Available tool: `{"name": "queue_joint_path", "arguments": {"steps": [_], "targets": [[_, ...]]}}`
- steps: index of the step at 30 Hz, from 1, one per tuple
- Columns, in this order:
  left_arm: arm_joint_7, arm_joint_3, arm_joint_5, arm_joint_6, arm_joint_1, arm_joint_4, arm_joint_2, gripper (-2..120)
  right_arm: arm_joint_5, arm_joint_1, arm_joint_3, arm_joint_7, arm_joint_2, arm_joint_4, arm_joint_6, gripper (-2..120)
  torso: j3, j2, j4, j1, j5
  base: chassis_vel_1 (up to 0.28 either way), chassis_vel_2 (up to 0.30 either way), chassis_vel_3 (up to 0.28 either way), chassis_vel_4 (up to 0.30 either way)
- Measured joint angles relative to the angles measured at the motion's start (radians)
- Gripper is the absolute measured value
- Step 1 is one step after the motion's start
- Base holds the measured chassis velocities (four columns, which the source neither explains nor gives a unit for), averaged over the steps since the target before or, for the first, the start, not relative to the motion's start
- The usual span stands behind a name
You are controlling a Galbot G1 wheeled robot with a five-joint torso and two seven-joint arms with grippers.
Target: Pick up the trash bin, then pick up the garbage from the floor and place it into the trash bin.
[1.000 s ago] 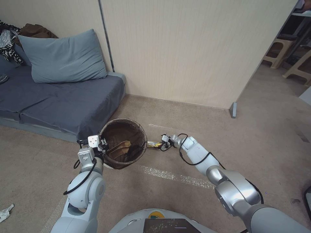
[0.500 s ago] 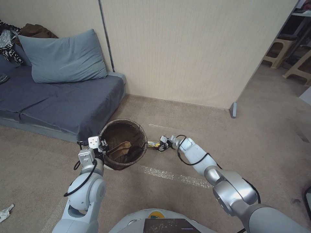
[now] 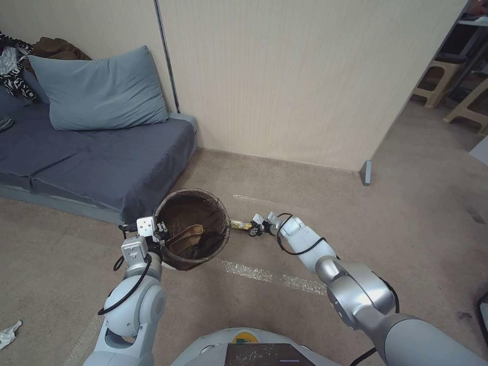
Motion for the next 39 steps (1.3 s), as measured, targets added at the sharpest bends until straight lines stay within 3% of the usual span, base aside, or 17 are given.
{"name": "queue_joint_path", "arguments": {"steps": [12, 30, 34, 37, 39], "targets": [[0.001, 0.003, 0.003, -0.001, 0.004, -0.002, 0.000, 5, 0.040, 0.010, 0.022, 0.026, -0.004, -0.015, -0.023, 0, 0.000, 0.000, 0.0000, 0.000, 0.0000, 0.000, 0.000, 0.000, 0.000], [0.002, -0.002, -0.003, -0.001, 0.003, -0.010, 0.004, 5, 0.049, -0.004, 0.016, 0.050, -0.007, 0.011, -0.002, 0, 0.000, 0.000, 0.0000, 0.000, 0.0000, 0.000, 0.000, 0.000, 0.000], [0.002, -0.007, -0.005, -0.001, -0.001, -0.002, 0.005, 5, 0.077, -0.046, 0.018, 0.076, -0.022, 0.094, 0.020, 0, 0.000, 0.000, 0.0000, 0.000, 0.0000, 0.000, 0.000, 0.000, 0.000], [0.002, -0.010, -0.010, -0.002, -0.007, 0.012, 0.008, 5, 0.132, -0.098, 0.017, 0.111, -0.042, 0.205, 0.034, 0, 0.000, 0.000, -0.0001, 0.000, -0.0001, 0.000, 0.000, 0.000, 0.000], [0.001, -0.013, -0.016, -0.002, -0.014, 0.031, 0.012, 5, 0.187, -0.156, 0.020, 0.146, -0.065, 0.342, 0.056, 0, 0.000, 0.000, 0.0000, 0.000, -0.0001, 0.000, 0.000, 0.000, 0.000]]}}
